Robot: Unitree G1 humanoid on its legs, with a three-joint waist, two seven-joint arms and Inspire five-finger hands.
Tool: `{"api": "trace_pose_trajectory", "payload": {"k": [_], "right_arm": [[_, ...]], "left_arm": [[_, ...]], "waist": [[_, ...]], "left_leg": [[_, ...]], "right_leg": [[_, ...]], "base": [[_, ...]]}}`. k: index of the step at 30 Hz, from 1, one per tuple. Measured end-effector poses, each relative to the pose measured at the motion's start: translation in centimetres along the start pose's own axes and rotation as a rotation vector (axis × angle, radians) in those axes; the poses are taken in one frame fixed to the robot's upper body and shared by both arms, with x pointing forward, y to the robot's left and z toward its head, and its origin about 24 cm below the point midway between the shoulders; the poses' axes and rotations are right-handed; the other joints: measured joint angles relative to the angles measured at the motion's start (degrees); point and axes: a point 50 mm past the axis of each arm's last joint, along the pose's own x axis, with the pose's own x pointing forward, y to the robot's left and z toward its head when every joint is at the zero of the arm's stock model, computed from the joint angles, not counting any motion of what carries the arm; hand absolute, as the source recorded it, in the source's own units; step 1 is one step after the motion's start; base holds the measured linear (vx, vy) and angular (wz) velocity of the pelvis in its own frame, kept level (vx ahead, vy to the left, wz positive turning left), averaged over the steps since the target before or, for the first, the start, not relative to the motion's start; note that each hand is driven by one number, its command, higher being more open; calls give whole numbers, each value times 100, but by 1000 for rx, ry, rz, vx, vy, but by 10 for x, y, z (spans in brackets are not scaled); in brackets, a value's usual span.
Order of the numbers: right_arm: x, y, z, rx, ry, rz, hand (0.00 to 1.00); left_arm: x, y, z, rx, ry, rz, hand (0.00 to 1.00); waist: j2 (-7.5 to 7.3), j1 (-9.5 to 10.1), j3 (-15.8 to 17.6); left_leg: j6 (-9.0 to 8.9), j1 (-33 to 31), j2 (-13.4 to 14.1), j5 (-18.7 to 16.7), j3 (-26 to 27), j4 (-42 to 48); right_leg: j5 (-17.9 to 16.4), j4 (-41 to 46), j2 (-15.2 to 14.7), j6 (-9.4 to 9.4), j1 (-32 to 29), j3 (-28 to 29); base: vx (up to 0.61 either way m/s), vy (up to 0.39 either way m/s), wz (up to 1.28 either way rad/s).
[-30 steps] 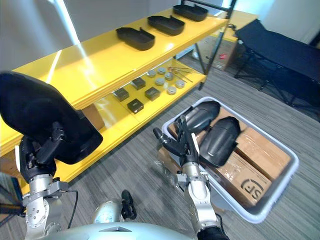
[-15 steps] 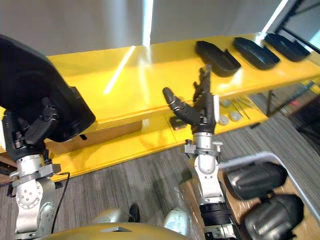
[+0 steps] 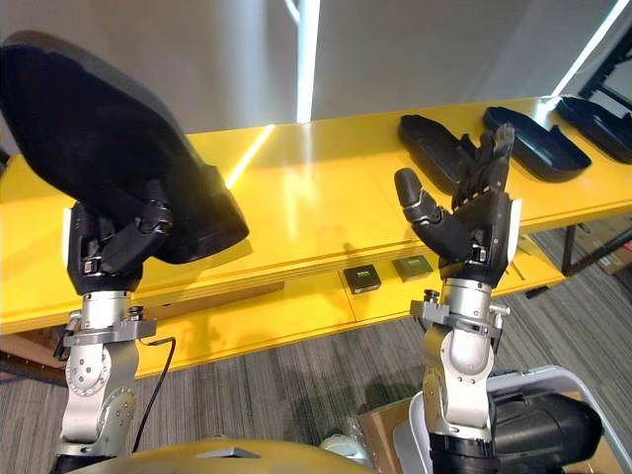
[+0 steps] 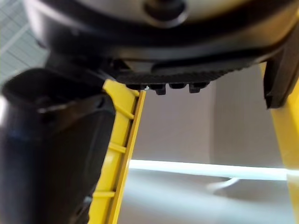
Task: Walk over and take three plastic housings, then place them on the shelf
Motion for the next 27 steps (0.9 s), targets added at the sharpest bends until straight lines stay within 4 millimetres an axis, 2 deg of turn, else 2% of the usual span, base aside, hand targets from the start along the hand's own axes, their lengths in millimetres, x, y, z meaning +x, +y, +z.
{"api": "trace_pose_trajectory", "payload": {"k": [6,10,15,17,18,19,20,21,23,25,26,27], "right_arm": [[-14,-6,-6,-7,56,-58,100],[-23,-2,-12,10,96,-56,100],[-24,1,-13,20,99,-39,100],[-24,5,-16,28,113,-19,100],[-24,7,-21,32,129,5,100],[-21,11,-24,35,132,38,100],[-16,15,-23,49,124,83,100],[-15,16,-23,53,122,107,100],[-13,20,-21,50,111,159,100],[-9,19,-19,48,95,162,100],[-8,17,-18,53,90,156,100],[-6,12,-17,49,87,148,100]], "left_arm": [[3,-3,0,-25,11,-91,0],[11,-10,7,-6,-2,-161,0],[18,-16,15,5,-12,-215,0],[18,-15,13,5,5,-192,0],[17,-13,11,7,28,-162,0],[14,-10,8,1,52,-116,0],[7,-5,5,-7,73,-59,0],[2,-2,3,-10,88,-30,0],[-9,7,0,-1,125,23,0],[-9,9,-5,5,144,26,0],[-9,9,-12,3,166,16,0],[-11,8,-18,-2,193,9,0]], "waist": [[132,-120,-57],[147,-138,-55],[164,-179,-58],[82,-164,-6],[25,-97,78],[100,-49,188],[262,16,303],[240,72,355],[275,157,316],[184,61,336],[136,21,343],[158,-33,324]], "left_leg": [[49,255,-58,59,148,-377],[69,365,-58,88,256,-567],[67,380,-22,92,405,-519],[46,114,113,72,420,166],[30,-200,350,58,389,1090],[53,-586,682,72,110,2154],[170,-878,885,182,-404,2962],[194,-1002,911,255,-576,3211],[186,-1066,990,123,-794,3266],[210,-1095,1330,-72,-806,2815],[81,-1065,1491,22,-849,2379],[-119,-993,1586,254,-903,1891]], "right_leg": [[5,-61,45,7,46,159],[18,-90,101,7,26,291],[26,-89,137,0,-62,468],[9,-83,104,-19,-89,604],[-35,-79,102,-81,-76,706],[-74,-34,204,-130,-38,856],[-109,-19,358,-182,55,1082],[-107,-24,380,-208,92,1213],[-60,-38,364,-276,37,1366],[-44,38,205,-280,-40,1381],[22,142,43,-181,-135,1377],[44,206,-97,-147,-218,1321]], "base": [[-19,33,-15],[-42,21,-13],[-60,14,-20],[-87,-35,-30],[-149,-112,-56],[-137,-99,-85],[-117,-77,-88],[-6,2,-93],[30,1,-68],[47,8,-12],[76,77,13],[68,119,15]]}}
